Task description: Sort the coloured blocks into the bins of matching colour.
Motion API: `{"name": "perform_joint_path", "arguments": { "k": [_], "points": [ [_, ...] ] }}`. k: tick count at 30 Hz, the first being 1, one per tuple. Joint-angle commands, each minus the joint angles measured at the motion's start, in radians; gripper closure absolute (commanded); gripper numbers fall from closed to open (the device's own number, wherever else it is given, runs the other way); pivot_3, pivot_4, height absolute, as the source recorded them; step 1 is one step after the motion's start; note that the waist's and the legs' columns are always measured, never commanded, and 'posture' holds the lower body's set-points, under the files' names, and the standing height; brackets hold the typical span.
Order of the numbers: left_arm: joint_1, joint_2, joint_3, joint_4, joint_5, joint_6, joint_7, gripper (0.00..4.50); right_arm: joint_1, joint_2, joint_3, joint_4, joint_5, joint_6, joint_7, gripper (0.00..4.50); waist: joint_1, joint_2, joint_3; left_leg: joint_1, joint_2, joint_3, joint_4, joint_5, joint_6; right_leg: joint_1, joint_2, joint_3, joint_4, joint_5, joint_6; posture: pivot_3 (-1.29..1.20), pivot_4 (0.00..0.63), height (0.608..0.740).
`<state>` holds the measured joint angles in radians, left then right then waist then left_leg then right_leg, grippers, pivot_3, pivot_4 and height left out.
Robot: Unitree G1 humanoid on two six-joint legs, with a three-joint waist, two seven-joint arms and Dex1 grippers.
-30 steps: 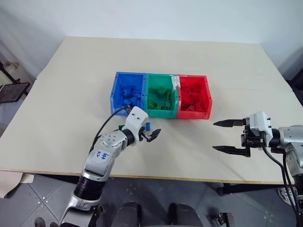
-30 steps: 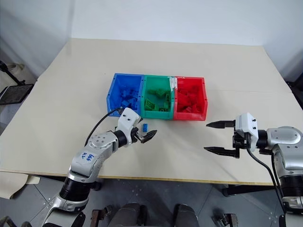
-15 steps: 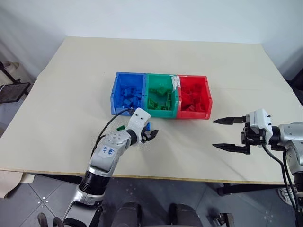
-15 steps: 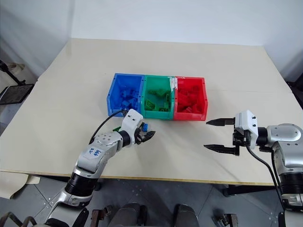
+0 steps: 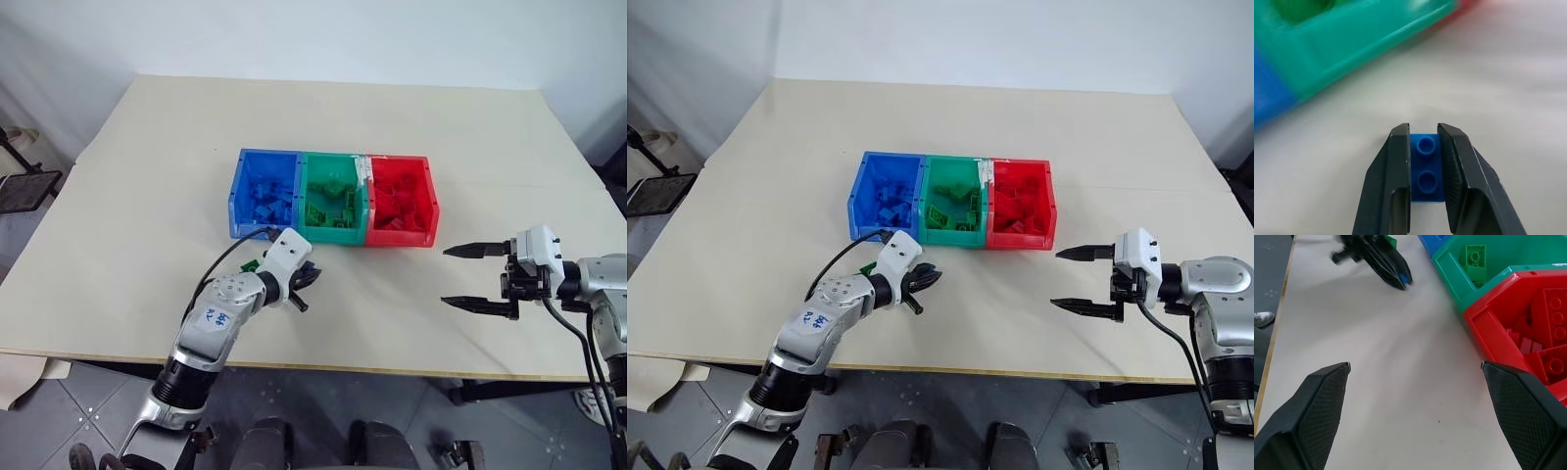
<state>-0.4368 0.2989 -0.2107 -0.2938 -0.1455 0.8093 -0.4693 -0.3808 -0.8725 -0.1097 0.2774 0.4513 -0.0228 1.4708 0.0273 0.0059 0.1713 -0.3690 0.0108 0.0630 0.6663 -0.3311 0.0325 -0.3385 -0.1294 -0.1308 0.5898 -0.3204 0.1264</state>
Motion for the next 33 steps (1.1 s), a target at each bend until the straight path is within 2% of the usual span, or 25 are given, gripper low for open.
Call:
{"name": "perform_joint_path", "arguments": {
  "k": [1, 6, 9, 17, 19, 30, 33],
  "points": [
    [-0.016, 0.015, 0.070, -0.083, -0.049, -0.009, -0.018, 4.02, -0.009, -0.008, -0.034, -0.007, 0.008, -0.016, 0.005, 0.00, -0.001, 0.000, 0.000, 0.000, 0.000, 0.000, 0.000, 0.000, 0.000, 0.000, 0.000, 0.000, 0.000, 0.000, 0.000, 0.00, 0.150, 0.740],
    [-0.087, 0.002, 0.189, -0.086, -0.105, -0.026, 0.005, 4.02, -0.004, -0.007, -0.037, -0.008, 0.009, -0.018, 0.004, 0.00, 0.000, 0.000, 0.000, 0.000, 0.000, 0.000, 0.000, 0.000, 0.000, 0.000, 0.000, -0.001, 0.000, 0.000, 0.000, 0.00, 0.150, 0.740],
    [-0.171, 0.014, 0.260, -0.010, -0.102, -0.062, 0.039, 4.02, -0.003, -0.003, -0.036, -0.012, 0.008, -0.017, 0.000, 0.00, 0.002, 0.000, 0.000, -0.001, 0.000, 0.000, 0.000, 0.000, 0.000, 0.000, 0.000, -0.001, 0.000, 0.000, 0.000, 0.00, 0.150, 0.740],
    [-0.257, 0.088, 0.272, 0.235, -0.016, -0.165, 0.089, 4.02, -0.004, 0.007, -0.035, -0.017, 0.004, -0.019, -0.013, 0.00, -0.001, 0.000, 0.000, 0.000, 0.000, 0.001, 0.000, 0.000, 0.000, -0.001, 0.002, -0.004, 0.001, 0.000, 0.000, 0.00, 0.150, 0.740],
    [-0.264, 0.096, 0.278, 0.248, -0.011, -0.145, 0.102, 3.30, 0.009, 0.006, -0.043, -0.025, 0.008, -0.017, -0.018, 0.00, -0.001, 0.000, 0.000, 0.000, 0.000, 0.001, 0.000, 0.000, 0.000, -0.001, 0.002, -0.004, 0.001, 0.000, 0.000, 0.00, 0.150, 0.740],
    [-0.272, 0.114, 0.273, 0.256, -0.008, -0.157, 0.092, 0.02, -0.001, 0.013, -0.036, -0.013, 0.004, -0.021, -0.027, 0.00, -0.001, -0.001, 0.000, 0.000, 0.000, 0.001, 0.000, 0.000, 0.000, -0.001, 0.002, -0.004, 0.001, 0.000, 0.000, 0.00, 0.150, 0.740],
    [-0.259, 0.126, 0.270, 0.239, -0.013, -0.164, 0.070, 0.02, -0.014, 0.016, -0.032, -0.002, -0.001, -0.024, -0.024, 0.00, -0.001, -0.001, 0.000, 0.000, 0.000, 0.001, 0.000, 0.000, 0.000, -0.001, 0.002, -0.004, 0.001, 0.000, 0.000, 0.00, 0.150, 0.740]
  ]
}}
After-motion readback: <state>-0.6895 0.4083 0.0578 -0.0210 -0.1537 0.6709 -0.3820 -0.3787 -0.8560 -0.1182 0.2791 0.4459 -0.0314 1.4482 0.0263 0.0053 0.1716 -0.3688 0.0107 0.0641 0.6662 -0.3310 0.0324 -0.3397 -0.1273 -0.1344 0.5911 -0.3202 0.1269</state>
